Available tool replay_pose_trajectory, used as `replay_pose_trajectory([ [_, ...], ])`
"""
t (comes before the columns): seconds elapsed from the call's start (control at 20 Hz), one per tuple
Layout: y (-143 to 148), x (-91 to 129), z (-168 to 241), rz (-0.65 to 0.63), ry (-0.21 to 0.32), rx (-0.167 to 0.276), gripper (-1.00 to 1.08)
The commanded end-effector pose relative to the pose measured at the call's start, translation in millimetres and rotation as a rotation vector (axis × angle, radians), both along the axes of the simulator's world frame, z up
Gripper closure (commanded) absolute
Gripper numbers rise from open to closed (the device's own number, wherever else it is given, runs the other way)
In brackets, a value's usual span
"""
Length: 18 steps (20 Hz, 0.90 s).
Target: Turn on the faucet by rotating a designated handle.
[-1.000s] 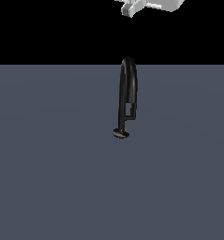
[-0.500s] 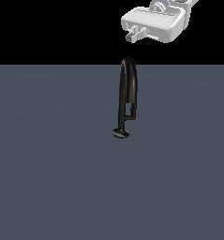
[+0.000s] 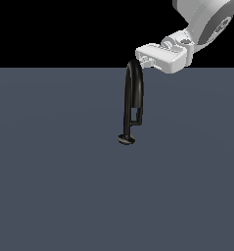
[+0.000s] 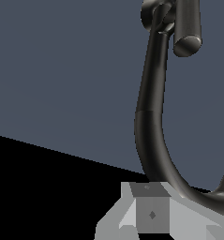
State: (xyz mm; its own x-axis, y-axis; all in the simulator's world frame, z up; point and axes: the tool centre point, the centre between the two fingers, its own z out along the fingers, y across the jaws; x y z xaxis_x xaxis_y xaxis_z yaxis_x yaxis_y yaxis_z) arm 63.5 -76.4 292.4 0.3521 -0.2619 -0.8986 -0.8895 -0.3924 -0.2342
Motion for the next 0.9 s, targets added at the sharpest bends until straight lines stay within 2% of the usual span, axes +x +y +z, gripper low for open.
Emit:
replay_pose_trajectory([
  [0.0,-4,8,-20,-0.046,0.050,0.047,1.08],
  [0.5,-12,28,-100,-0.222,0.239,0.220,1.08],
  [0.85,-11,31,-140,-0.307,0.329,0.301,1.08],
])
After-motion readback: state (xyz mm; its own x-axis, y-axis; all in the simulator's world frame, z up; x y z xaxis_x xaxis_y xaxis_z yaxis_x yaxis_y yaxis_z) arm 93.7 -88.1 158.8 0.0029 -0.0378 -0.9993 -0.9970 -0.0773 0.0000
